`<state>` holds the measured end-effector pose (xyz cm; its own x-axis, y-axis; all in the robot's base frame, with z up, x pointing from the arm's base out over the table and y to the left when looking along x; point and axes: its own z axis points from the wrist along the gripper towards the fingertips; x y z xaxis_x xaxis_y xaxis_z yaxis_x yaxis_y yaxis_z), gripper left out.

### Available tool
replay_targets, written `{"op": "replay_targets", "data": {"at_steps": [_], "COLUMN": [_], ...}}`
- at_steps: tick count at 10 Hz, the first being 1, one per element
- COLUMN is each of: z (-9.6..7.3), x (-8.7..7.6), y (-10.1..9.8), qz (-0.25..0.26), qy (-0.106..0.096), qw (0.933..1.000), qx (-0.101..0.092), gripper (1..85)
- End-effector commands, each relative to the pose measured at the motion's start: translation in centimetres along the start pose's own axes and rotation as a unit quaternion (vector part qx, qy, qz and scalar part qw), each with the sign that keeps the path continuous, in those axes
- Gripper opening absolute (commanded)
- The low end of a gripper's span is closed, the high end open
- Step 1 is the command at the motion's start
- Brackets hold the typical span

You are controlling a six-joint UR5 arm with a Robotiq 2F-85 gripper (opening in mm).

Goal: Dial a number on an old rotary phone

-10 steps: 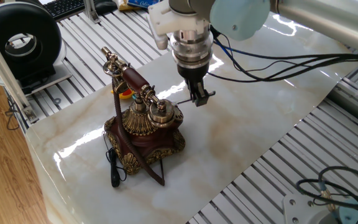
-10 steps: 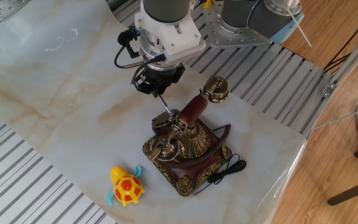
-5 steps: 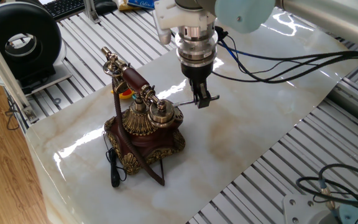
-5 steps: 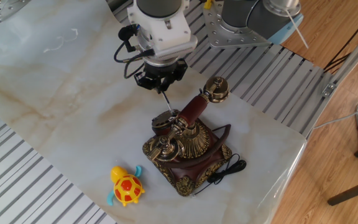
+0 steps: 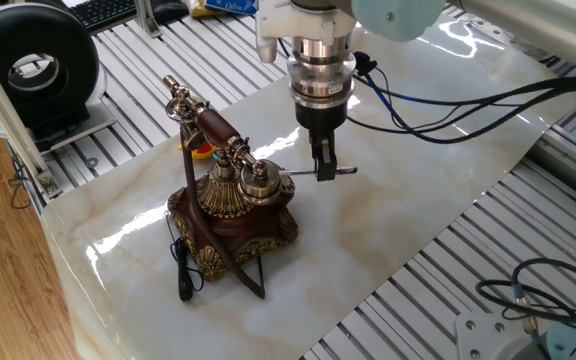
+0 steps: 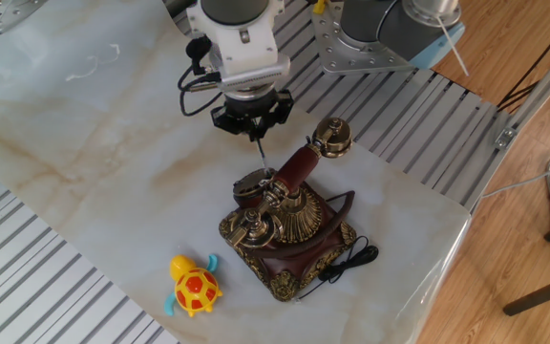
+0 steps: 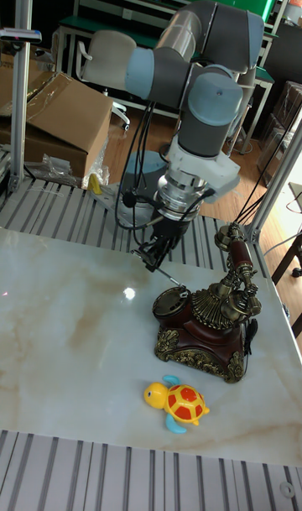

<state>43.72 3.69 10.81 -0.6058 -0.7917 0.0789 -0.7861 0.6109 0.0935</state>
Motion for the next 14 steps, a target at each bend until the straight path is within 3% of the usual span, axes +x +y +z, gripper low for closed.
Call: {"op": "replay_targets", "data": {"at_steps": [1, 3, 5, 7, 10, 12, 14], "z": [-0.2, -0.6, -1.4, -2.3, -3.0, -3.3, -3.2], "x": [0.2, 1.0, 0.8, -0.5, -1.3, -0.7, -0.1], "y": [0.8, 1.5, 2.9, 4.4, 6.6, 6.8, 6.2], "qz": [0.042, 0.067, 0.121, 0.193, 0.260, 0.264, 0.252], "qy": [-0.009, 0.003, -0.004, -0.011, -0.007, -0.001, 0.004], "qw": [0.9989, 0.9973, 0.9910, 0.9771, 0.9565, 0.9559, 0.9615], "qx": [-0.020, -0.030, -0.056, -0.088, -0.132, -0.129, -0.110], "gripper": [1.3, 1.3, 1.3, 1.3, 1.3, 1.3, 1.3]}}
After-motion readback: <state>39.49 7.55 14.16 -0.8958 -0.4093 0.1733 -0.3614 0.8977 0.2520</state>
